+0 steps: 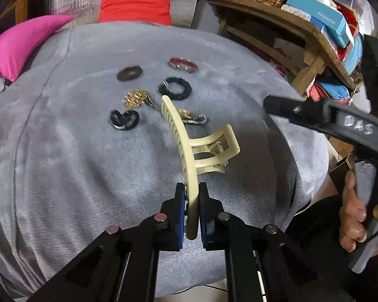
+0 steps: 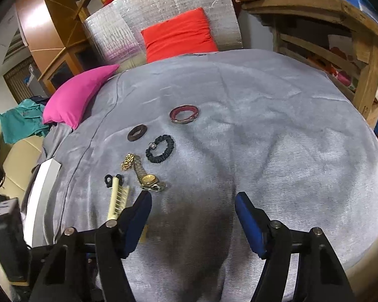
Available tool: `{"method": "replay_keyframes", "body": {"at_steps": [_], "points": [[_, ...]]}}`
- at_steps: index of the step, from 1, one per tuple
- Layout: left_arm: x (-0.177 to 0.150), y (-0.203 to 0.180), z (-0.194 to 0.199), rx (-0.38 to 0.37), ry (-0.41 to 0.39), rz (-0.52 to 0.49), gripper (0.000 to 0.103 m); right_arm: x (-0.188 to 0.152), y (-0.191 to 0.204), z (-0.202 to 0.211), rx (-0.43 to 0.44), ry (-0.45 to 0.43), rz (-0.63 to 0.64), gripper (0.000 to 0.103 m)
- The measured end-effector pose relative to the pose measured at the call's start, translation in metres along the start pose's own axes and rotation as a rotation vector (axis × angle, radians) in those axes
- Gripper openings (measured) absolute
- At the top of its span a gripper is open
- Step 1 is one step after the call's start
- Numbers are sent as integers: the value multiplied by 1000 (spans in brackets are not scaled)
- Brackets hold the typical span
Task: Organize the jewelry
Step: 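Lift the cream clip with the left tool while the right tool grasps the gold watch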
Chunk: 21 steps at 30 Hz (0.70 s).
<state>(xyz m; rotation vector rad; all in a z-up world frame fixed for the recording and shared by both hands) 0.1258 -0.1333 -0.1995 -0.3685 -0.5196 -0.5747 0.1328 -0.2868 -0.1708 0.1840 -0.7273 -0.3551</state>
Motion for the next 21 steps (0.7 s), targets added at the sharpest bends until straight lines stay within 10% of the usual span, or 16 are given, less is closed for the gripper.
{"method": "replay_keyframes", "body": {"at_steps": [21], "points": [[10, 120, 67, 233, -142, 243, 10, -7, 79, -105, 80, 317, 271, 69]]}}
Point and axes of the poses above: each gripper's, at about its wrist camera, not at the fingertips, and z roughly against the way its jaws point, y to its left, x to its top, the point moved 10 cm from there along -z, roughly the way its jaws point, and after that the axes turned 2 degrees about y, right-handed, at the moved point
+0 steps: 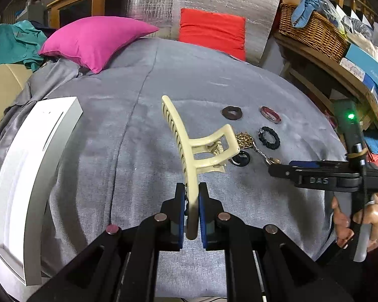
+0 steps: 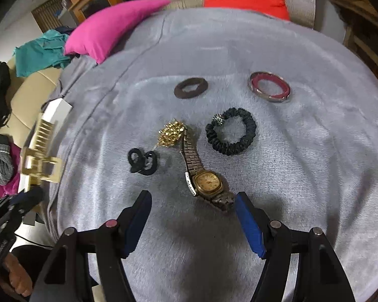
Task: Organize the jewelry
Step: 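Lift the cream clip with the left tool while the right tool grasps the gold watch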
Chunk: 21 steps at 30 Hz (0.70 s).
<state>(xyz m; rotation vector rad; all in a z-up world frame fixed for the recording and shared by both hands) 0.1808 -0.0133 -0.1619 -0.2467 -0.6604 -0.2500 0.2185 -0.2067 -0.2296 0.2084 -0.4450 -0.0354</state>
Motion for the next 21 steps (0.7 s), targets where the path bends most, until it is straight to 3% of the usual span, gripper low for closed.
{"method": "replay_keyframes", "body": {"at_steps": [2, 4, 9, 14, 21], "points": [[2, -1, -2, -8, 1, 7, 10, -1, -5, -7, -21, 16, -9, 60], [2, -1, 0, -14, 0, 11, 10, -1, -9, -8, -44, 10, -13, 44], [4, -5, 2, -31, -1, 11, 10, -1, -18, -6, -40, -5, -52, 14], [3, -7, 2, -35, 0, 19, 10, -4, -13, 0, -36, -16, -32, 14], [4, -4, 2, -21, -2, 28, 10, -17, 7, 13, 85, -23, -36, 14]]}}
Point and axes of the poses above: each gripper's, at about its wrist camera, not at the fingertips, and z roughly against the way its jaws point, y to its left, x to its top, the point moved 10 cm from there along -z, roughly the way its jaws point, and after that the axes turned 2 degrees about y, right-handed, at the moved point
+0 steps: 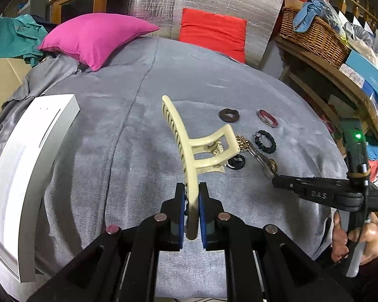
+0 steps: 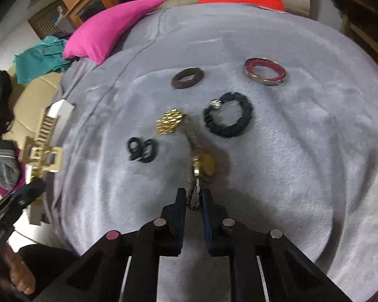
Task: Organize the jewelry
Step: 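Lift the cream clip with the left tool while the right tool grasps the gold watch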
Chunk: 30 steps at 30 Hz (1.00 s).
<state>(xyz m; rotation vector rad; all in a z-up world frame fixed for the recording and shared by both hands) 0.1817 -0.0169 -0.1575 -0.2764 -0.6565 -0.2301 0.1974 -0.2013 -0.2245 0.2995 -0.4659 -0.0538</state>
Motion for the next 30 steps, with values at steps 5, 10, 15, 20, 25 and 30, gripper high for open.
{"method": "replay_keyframes", "body": {"at_steps": [5, 10, 15, 20, 25, 30], "points": [[2, 7, 3, 27, -16, 9, 10, 3, 18, 13, 120, -43, -15, 14], [5, 18, 6, 61, -33, 21, 10, 7, 27, 25, 195, -82, -32, 14], [9, 25, 15, 112, -72, 10, 10, 9, 30, 35, 243, -106, -54, 14], [13, 32, 18, 154, -90, 4, 10, 14, 33, 41, 277, -138, -69, 14], [14, 40, 20, 189, -99, 5, 10, 17, 33, 45, 291, -155, -80, 14], [15, 45, 21, 215, -107, 8, 10, 19, 31, 50, 306, -177, -98, 14]]}}
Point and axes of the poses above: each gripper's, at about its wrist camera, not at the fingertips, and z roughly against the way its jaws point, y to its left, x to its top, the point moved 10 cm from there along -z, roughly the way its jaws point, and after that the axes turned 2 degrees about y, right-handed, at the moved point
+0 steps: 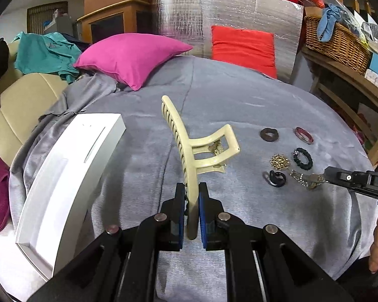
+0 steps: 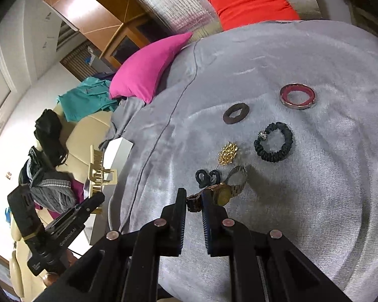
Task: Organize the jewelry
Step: 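Lift the cream clip with the left tool while the right tool grasps the gold watch, then carry the clip and watch to the white tray and lower both in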
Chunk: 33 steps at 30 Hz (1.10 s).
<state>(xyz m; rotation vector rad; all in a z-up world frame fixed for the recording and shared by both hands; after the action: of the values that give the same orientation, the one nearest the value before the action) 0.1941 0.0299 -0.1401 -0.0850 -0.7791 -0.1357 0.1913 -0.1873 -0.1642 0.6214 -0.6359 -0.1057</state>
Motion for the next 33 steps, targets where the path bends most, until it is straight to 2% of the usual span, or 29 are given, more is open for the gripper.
{"method": "replay_keyframes", "body": {"at_steps": [14, 33], "points": [[-1, 16, 3, 32, -4, 21, 10, 5, 16, 8, 40, -41, -12, 13], [1, 38, 8, 46, -14, 60, 10, 4, 49, -6, 26, -11, 29, 13]]}}
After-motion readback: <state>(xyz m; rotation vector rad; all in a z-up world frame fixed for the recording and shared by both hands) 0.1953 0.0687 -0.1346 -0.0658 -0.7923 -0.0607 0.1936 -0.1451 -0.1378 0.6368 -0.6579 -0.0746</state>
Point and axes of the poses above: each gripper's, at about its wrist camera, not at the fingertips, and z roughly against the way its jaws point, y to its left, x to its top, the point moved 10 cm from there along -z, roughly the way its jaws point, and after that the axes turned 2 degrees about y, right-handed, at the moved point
